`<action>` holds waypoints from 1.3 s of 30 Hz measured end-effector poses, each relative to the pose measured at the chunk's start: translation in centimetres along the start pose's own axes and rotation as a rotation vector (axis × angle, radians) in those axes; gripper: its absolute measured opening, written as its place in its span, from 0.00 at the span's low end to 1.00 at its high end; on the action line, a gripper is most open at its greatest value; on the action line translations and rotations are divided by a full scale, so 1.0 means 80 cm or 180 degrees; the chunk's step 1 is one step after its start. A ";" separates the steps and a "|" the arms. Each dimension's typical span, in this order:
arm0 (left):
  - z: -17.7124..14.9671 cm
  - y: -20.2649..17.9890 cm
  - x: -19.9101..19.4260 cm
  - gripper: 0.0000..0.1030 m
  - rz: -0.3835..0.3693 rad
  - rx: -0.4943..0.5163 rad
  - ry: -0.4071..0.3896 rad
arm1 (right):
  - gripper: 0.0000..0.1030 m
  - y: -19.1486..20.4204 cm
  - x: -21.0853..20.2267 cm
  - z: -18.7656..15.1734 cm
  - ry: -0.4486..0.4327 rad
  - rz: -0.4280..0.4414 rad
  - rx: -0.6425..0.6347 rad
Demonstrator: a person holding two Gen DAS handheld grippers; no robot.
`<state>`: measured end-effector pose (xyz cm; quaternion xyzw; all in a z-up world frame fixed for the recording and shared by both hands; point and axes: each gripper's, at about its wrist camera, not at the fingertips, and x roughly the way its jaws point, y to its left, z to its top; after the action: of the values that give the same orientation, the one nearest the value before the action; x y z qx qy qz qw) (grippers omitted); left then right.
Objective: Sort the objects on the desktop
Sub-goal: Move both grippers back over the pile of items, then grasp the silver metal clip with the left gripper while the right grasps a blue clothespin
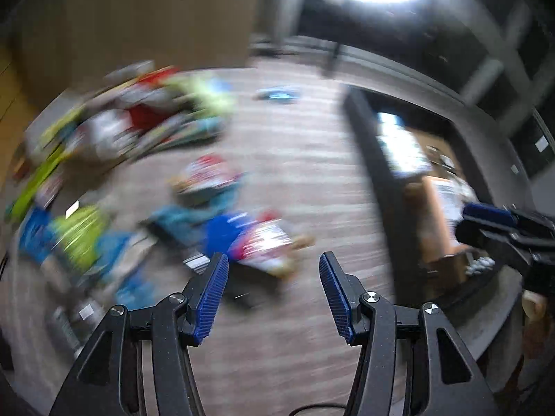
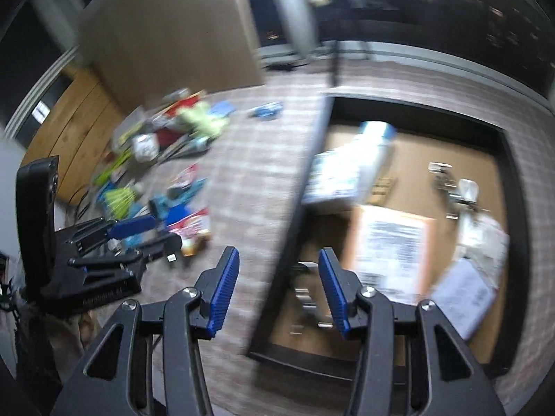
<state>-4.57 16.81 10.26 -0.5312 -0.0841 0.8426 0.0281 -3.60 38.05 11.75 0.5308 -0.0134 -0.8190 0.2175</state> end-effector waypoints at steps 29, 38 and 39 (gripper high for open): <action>-0.054 0.207 0.023 0.24 0.0377 -0.0612 0.0220 | 0.45 0.248 0.182 -0.021 0.0568 0.0147 -0.0460; -0.055 0.218 0.012 0.24 0.0163 -0.0628 0.0248 | 0.45 0.267 0.214 -0.019 0.0635 0.0012 -0.0462; -0.055 0.219 0.009 0.24 0.0143 -0.0629 0.0245 | 0.45 0.268 0.217 -0.018 0.0641 0.0006 -0.0467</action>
<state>-0.19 0.16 4.72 -0.5651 -0.1538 0.8096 -0.0401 -0.91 12.49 1.53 0.5931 0.0679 -0.7601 0.2567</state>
